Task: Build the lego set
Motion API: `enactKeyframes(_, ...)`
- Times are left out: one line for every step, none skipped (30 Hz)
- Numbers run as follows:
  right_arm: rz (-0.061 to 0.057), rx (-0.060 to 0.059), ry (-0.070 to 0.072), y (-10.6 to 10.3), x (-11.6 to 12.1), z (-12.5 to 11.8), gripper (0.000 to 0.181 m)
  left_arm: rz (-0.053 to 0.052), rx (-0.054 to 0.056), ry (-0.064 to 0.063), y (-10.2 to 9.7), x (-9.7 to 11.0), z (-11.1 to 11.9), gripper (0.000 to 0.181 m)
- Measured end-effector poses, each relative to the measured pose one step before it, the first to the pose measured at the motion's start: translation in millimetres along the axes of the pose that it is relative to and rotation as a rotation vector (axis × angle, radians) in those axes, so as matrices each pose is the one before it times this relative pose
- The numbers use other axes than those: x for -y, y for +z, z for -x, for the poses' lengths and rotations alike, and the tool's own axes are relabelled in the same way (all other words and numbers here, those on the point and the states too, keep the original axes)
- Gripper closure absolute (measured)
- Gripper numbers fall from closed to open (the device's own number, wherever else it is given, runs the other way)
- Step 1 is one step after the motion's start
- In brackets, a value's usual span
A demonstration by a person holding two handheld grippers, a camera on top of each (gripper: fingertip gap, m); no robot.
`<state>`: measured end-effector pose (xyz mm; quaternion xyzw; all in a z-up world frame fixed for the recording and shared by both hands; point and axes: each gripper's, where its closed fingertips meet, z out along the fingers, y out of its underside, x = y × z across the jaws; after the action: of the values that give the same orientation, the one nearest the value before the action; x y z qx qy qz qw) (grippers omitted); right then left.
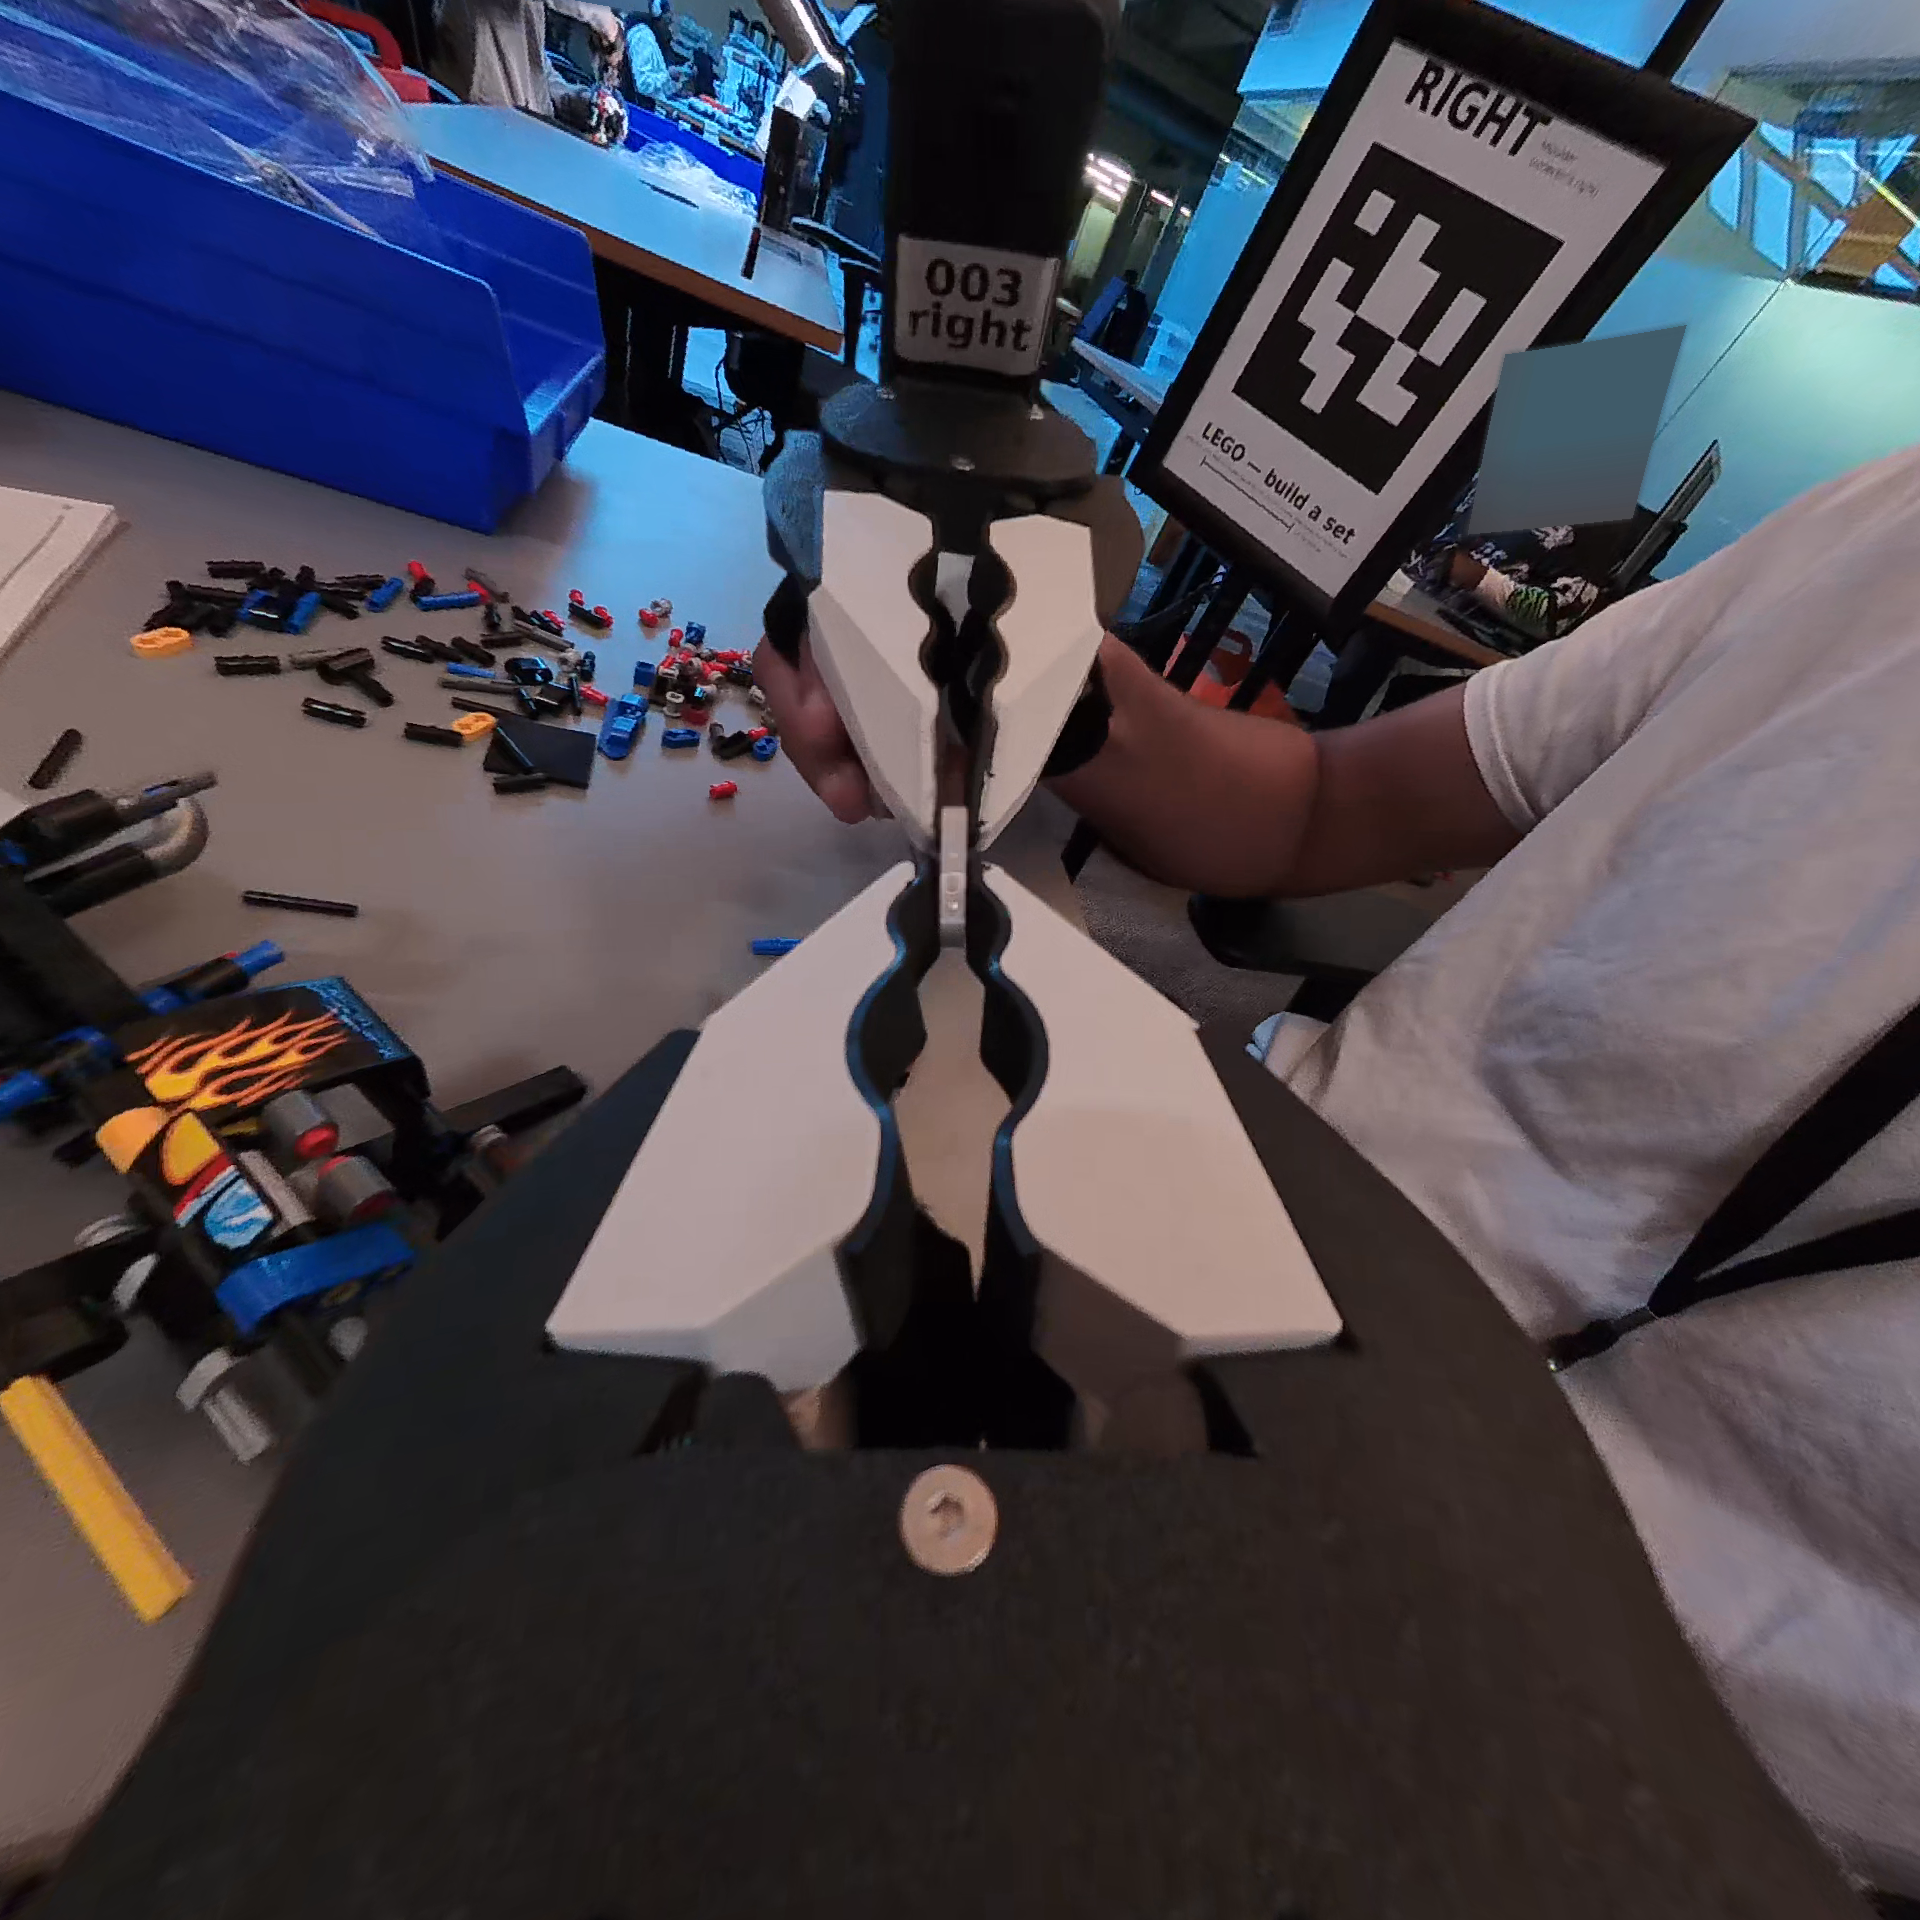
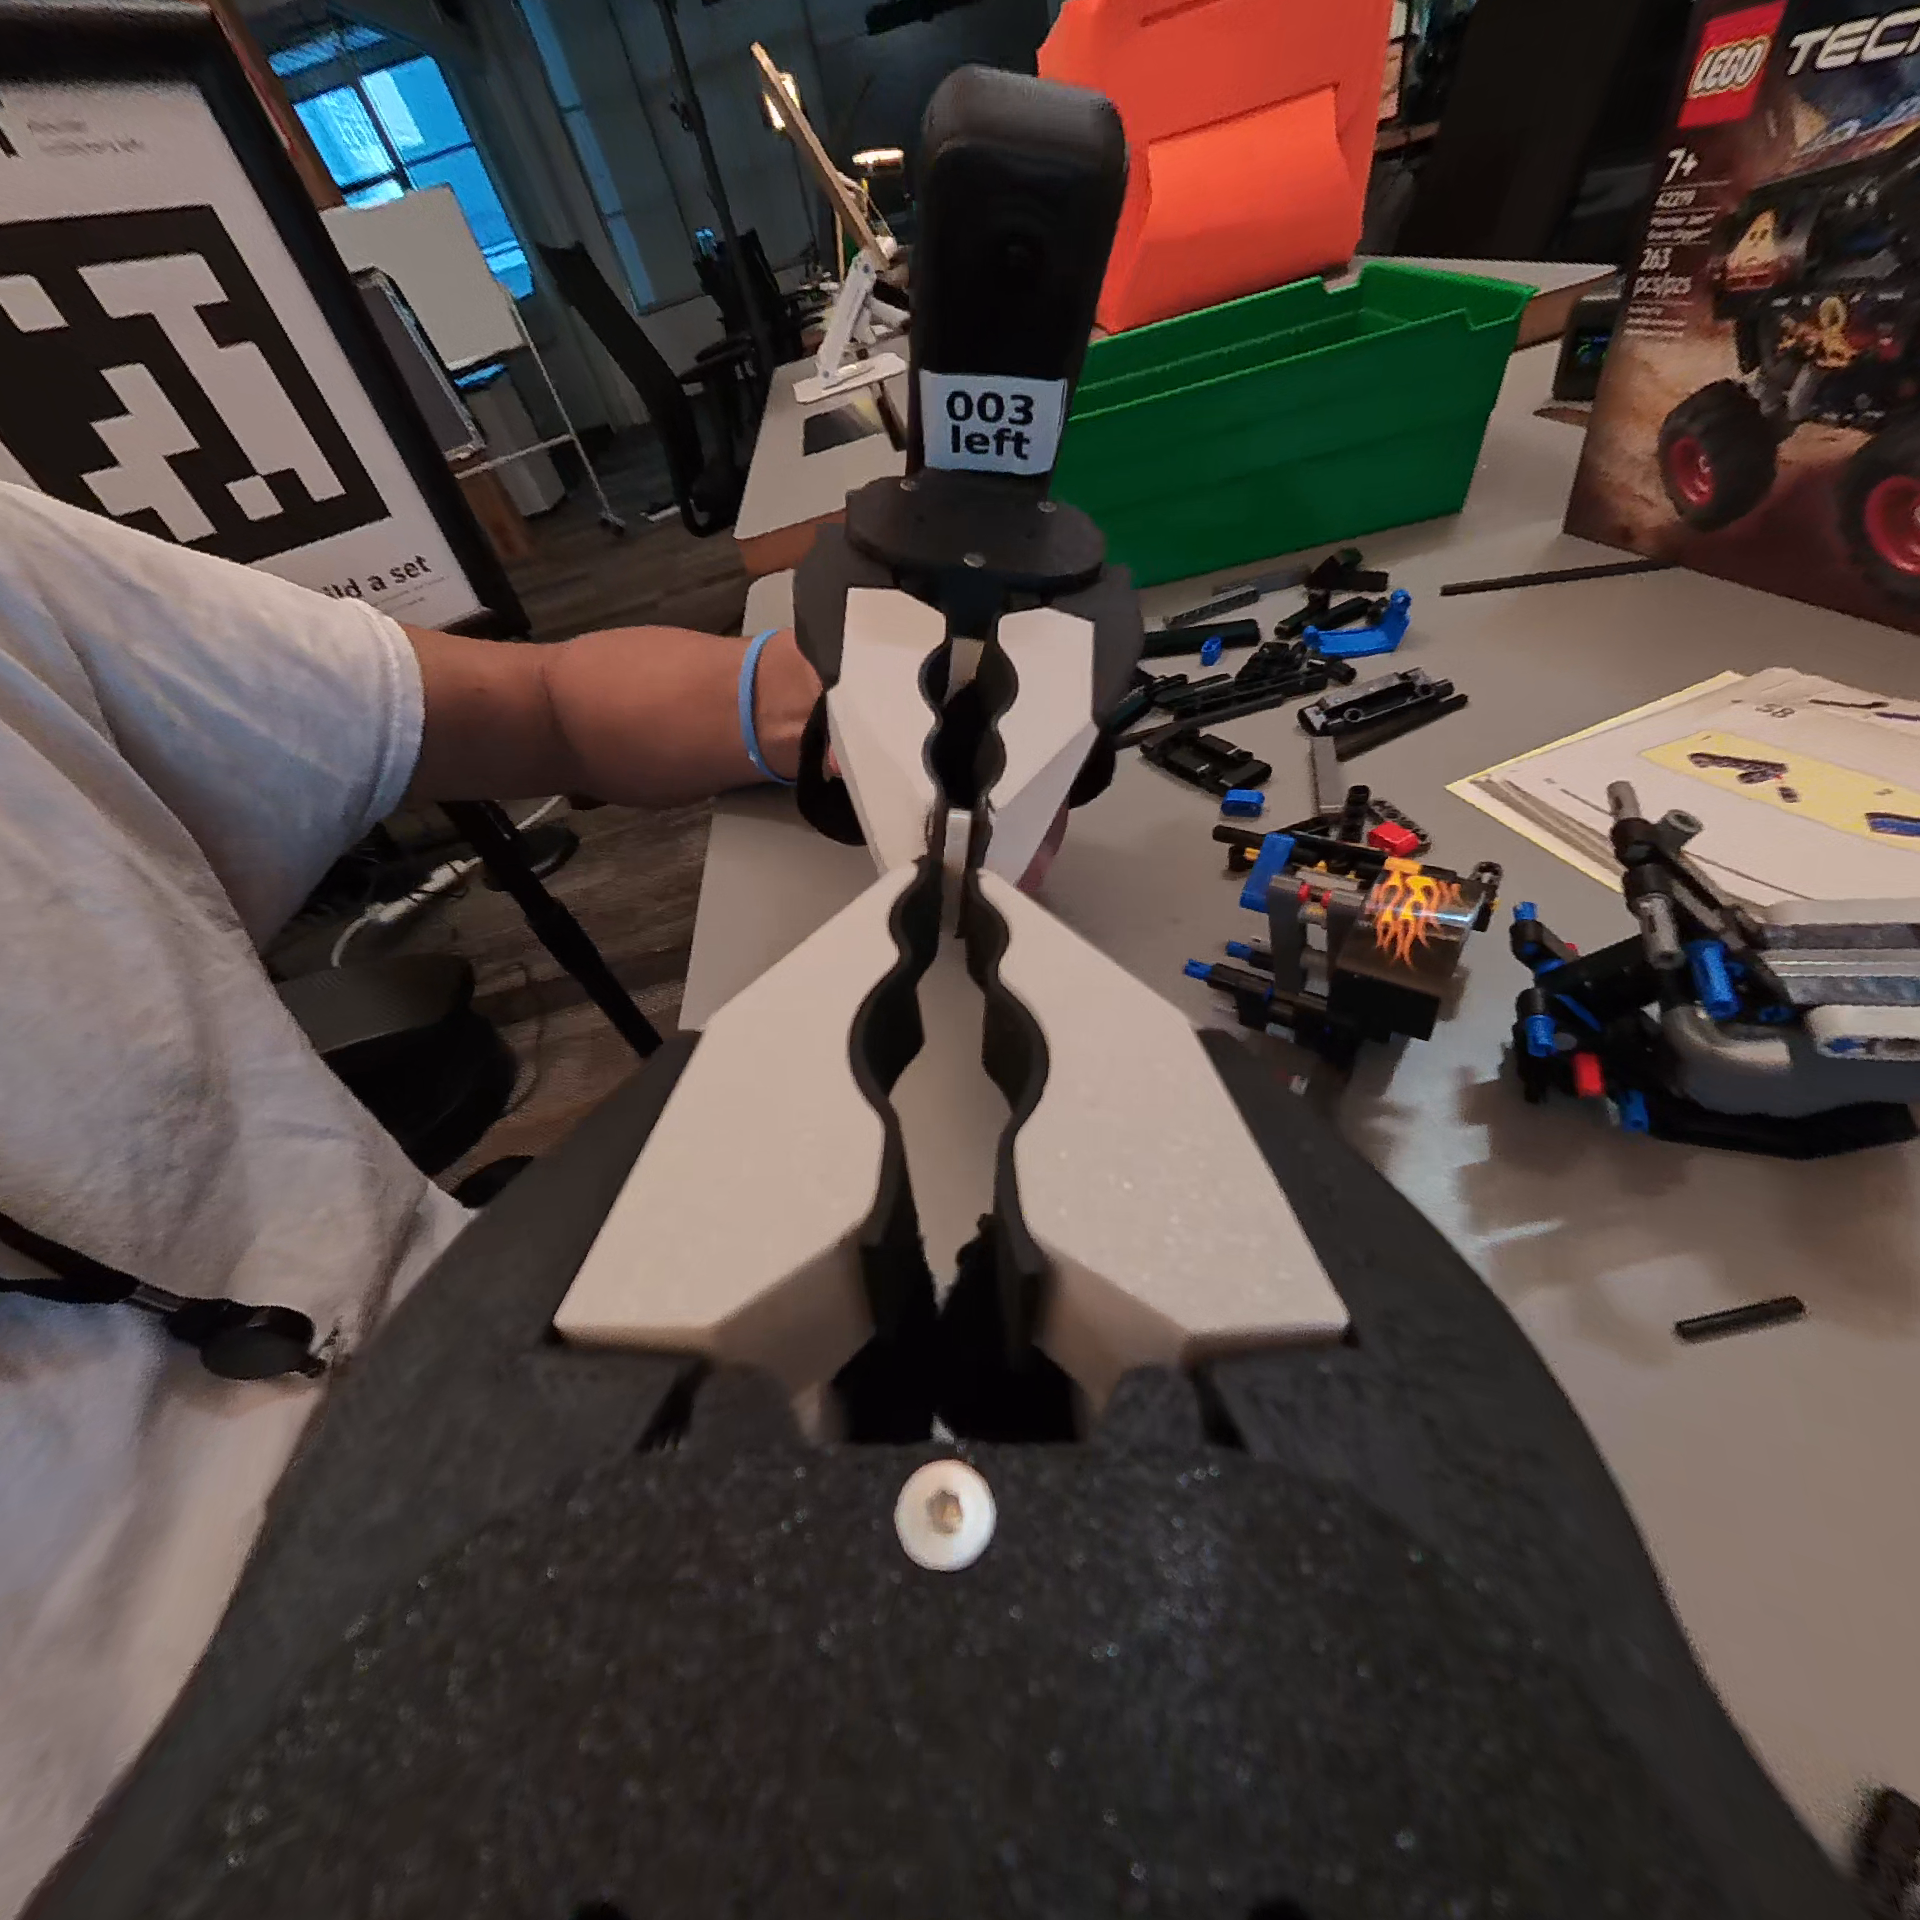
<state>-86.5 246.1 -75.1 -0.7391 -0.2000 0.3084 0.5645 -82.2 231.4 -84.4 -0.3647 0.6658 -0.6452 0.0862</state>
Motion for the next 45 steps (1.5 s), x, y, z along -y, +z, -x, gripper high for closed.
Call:
enactKeyframes(-0.0074,0.0123,0.018,0.06,0.03,0.02,0.179,0.0,0.0021,-0.001,-0.23,0.07,0.23,0.179)
enactKeyframes(-0.0054,0.0106,0.0229,0.13,-0.22,-0.41,0.178,0.0004,0.0046,0.0001,-0.15,0.23,0.61,0.179)
enactKeyframes(-0.0092,0.0048,0.029,0.07,0.14,-1.55,0.179,-0.0041,0.0076,0.001,-0.12,0.81,1.06,0.179)
enactKeyframes(-0.0062,0.0078,0.028,0.04,-0.1,-1.29,0.179,-0.0067,0.0047,-0.0001,-0.11,0.87,0.74,0.178)
enactKeyframes(-0.0096,0.0065,0.0192,-0.4,0.64,-1.01,0.179,-0.0057,0.0025,-0.0029,0.04,0.63,0.7,0.178)
enactKeyframes(-0.0106,0.0048,0.0117,-0.35,0.59,-1.11,0.179,-0.0077,0.0019,-0.0051,0.12,0.65,0.93,0.178)
enactKeyframes(-0.0113,0.0088,0.0151,-0.09,0.45,-0.04,0.179,-0.0061,-0.0021,-0.0032,-0.17,0.22,0.33,0.179)
enactKeyframes(-0.0119,0.009,0.0165,0.16,0.25,0.16,0.179,-0.0023,-0.0026,-0.003,-0.06,-0.31,0.09,0.179)
enactKeyframes(-0.0087,0.0075,0.0135,0.23,-0.65,-0.34,0.179,0.0034,0.0,-0.0018,-0.14,-0.93,0.6,0.179)
enactKeyframes(-0.008,0.0041,0.0103,0.18,-1.02,-0.88,0.179,0.001,0.0024,-0.0014,0.04,-0.7,0.99,0.179)
enactKeyframes(-0.0187,0.0055,0.0099,-0.16,0.08,-0.67,0.179,-0.012,-0.0015,-0.006,0.08,1.09,0.34,0.179)
enactKeyframes(-0.0366,0.0112,0.0185,-0.43,2.25,0.05,0.178,-0.0234,-0.0067,-0.0156,-0.17,2.79,-0.05,0.179)
enactKeyframes(-0.0476,0.0116,0.028,-0.07,3.06,-0.31,0.179,-0.023,-0.0067,-0.0232,-0.39,2.89,0.68,0.179)
enactKeyframes(-0.0431,0.0054,0.032,-0.07,2.79,-1.46,0.179,-0.0204,-0.0067,-0.0254,-0.33,2.49,1.09,0.179)
enactKeyframes(-0.0276,0.0027,0.0303,0.09,2.12,-1.2,0.179,-0.0205,-0.0113,-0.0243,-0.24,2.11,0.55,0.179)
enactKeyframes(-0.0161,0.0012,0.0099,0.1,1.75,-0.22,0.179,-0.0191,-0.0124,-0.0259,-0.16,1.79,0.21,0.179)
enactKeyframes(-0.0072,-0.0072,-0.0063,-0.01,1.29,-0.63,0.179,-0.0155,-0.0065,-0.022,0.13,1.05,0.67,0.179)
enactKeyframes(-0.0008,-0.01,-0.011,-0.08,0.6,-0.99,0.179,-0.0097,-0.0022,-0.01,0.19,0.15,0.86,0.179)
enactKeyframes(0.0053,-0.0015,-0.0076,-0.27,-0.03,0.0,0.179,0.0009,0.0038,0.0073,0.22,-1.02,0.71,0.179)
enactKeyframes(0.0173,-0.0047,-0.0029,-0.49,-1.0,-0.65,0.179,0.0131,0.0222,0.023,0.2,-1.7,2.12,0.179)
enactKeyframes(0.0184,-0.0098,-0.0127,-0.38,-1.04,-1.43,0.176,0.0237,0.0314,0.0339,0.29,-2.85,2.38,0.179)
enactKeyframes(0.003,0.007,-0.0187,0.08,0.54,1.6,0.17,0.0387,0.0192,0.0358,1.12,-5.2,0.58,0.179)
enactKeyframes(-0.0039,0.0107,-0.0108,0.09,0.93,2.15,0.166,0.0381,0.0164,0.0293,1.57,-5.63,0.2,0.179)
enactKeyframes(0.0063,0.0002,-0.0073,0.27,-0.92,0.32,0.167,0.0186,0.0144,0.0231,1.29,-3.02,0.15,0.179)
enactKeyframes(0.027,-0.0135,-0.0143,1.13,-4.29,-1.67,0.17,0.0067,-0.0095,0.0105,1.21,-1.01,-3.09,0.179)
enactKeyframes(0.0345,-0.0137,-0.02,1.61,-5.38,-1.41,0.172,0.0096,-0.0126,0.0034,1.19,-1.24,-2.9,0.179)
enactKeyframes(0.0199,0.0006,-0.0189,1.29,-2.83,1.35,0.177,0.0055,0.0077,0.0053,0.74,-0.85,0.46,0.179)
enactKeyframes(0.0056,-0.0091,-0.0096,0.06,-0.17,0.12,0.178,-0.0018,0.0057,0.0024,-0.14,0.16,0.82,0.179)
enactKeyframes(0.0004,-0.012,-0.016,-0.16,0.33,-1.16,0.178,-0.0013,0.0065,-0.0075,-0.19,0.36,1.58,0.179)
enactKeyframes(-0.0069,-0.0139,-0.0067,0.1,0.6,-2.05,0.179,-0.008,0.0048,-0.0106,-0.26,1.13,1.76,0.179)
enactKeyframes(-0.0135,-0.0131,-0.0003,0.27,1.52,-1.51,0.178,-0.0139,-0.0016,-0.011,-0.48,1.95,0.73,0.178)
enactKeyframes(-0.017,-0.0106,-0.0047,0.65,1.95,-0.5,0.178,-0.014,-0.0028,-0.0093,-0.72,2.15,0.37,0.178)
enactKeyframes(-0.0145,-0.0138,-0.0184,0.57,1.6,-0.75,0.178,-0.0131,0.0007,-0.0067,-0.76,1.96,0.77,0.178)
enactKeyframes(-0.0108,-0.0121,-0.0224,0.45,1.46,-0.27,0.178,-0.014,-0.0022,-0.0071,-0.77,2.08,0.26,0.177)
enactKeyframes(-0.0121,-0.0011,-0.0117,0.43,1.58,0.83,0.179,-0.0137,-0.0113,-0.0112,-0.55,1.78,-1.06,0.178)
enactKeyframes(-0.0119,0.0033,0.0003,0.07,1.48,0.78,0.178,-0.0128,-0.0121,-0.0162,-0.21,1.63,-1.03,0.178)
enactKeyframes(-0.011,-0.0009,0.0017,0.09,1.23,0.03,0.178,-0.0139,-0.0118,-0.0174,-0.09,1.71,-0.63,0.178)
enactKeyframes(-0.0141,-0.0009,-0.0099,0.16,1.55,0.52,0.178,-0.017,-0.0147,-0.0179,-0.19,2.22,-1.25,0.178)
enactKeyframes(-0.0138,-0.0062,-0.0122,-0.23,2.04,0.11,0.178,-0.0181,-0.0134,-0.0187,-0.15,2.41,-0.98,0.176)
enactKeyframes(-0.0121,-0.0052,-0.0067,0.26,1.65,0.06,0.178,-0.0149,-0.0103,-0.0163,-0.17,2.09,-0.66,0.176)
enactKeyframes(-0.0125,0.0024,0.0117,0.57,1.27,0.12,0.178,-0.0112,-0.0041,-0.0092,-0.23,1.36,0.03,0.176)
enactKeyframes(-0.0101,0.0068,0.0279,0.38,1.04,-0.52,0.178,-0.0069,0.0029,-0.0018,-0.25,0.74,0.67,0.176)
enactKeyframes(-0.0047,0.0114,0.0298,0.18,0.47,-0.29,0.178,-0.0041,0.0085,0.0033,-0.14,0.33,1.36,0.179)
enactKeyframes(-0.0003,-0.0006,0.0184,-0.32,0.56,-1.32,0.178,-0.006,0.0053,0.0006,0.09,0.58,0.5,0.179)
enactKeyframes(-0.0002,-0.0043,-0.0049,-0.45,0.99,-0.47,0.179,-0.0051,0.0024,0.0017,0.25,0.53,-0.09,0.179)
